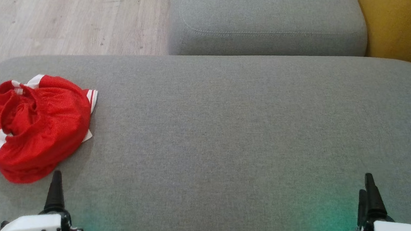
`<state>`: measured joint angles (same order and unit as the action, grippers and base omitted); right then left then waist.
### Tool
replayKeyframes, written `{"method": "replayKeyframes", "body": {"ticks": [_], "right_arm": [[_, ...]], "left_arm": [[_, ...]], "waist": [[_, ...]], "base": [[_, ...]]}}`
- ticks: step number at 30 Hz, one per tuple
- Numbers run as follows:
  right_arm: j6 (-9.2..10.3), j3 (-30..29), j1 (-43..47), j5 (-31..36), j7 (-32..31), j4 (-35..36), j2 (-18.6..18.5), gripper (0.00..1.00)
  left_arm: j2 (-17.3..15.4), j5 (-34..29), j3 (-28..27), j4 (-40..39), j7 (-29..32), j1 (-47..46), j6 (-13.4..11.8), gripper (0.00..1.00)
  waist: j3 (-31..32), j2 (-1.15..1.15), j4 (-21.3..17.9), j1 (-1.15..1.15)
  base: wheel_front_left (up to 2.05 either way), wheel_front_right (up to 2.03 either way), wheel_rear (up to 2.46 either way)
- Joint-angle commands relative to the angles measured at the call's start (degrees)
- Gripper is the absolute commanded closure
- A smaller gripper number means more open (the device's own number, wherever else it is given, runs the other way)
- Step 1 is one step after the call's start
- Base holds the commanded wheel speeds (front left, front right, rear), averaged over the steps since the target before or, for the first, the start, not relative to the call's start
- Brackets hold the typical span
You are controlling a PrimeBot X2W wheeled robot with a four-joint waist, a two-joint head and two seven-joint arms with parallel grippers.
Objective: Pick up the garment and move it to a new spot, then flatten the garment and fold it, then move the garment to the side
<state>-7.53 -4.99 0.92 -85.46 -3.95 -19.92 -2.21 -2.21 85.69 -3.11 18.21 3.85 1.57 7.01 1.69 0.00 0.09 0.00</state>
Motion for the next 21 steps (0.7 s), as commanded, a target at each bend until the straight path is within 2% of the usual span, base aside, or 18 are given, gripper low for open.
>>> {"method": "replayKeyframes", "body": {"ticks": [1, 21], "right_arm": [[0.01, 0.9, -1.1, 2.2, 0.8, 2.1, -0.5, 0.00], [0.01, 2.9, 1.2, 19.7, 4.2, 4.7, -0.3, 0.00]], "left_arm": [[-0.3, -2.3, 0.3, -2.4, -0.8, -1.0, -0.3, 0.00], [-0.4, -18.6, 2.7, -5.5, -4.1, 1.7, -2.8, 0.00]], "waist": [[0.2, 0.00, 0.0, 0.00], [2.7, 0.00, 0.3, 0.00]], "base": [[0.00, 0.00, 0.00], [0.00, 0.00, 0.00]]}}
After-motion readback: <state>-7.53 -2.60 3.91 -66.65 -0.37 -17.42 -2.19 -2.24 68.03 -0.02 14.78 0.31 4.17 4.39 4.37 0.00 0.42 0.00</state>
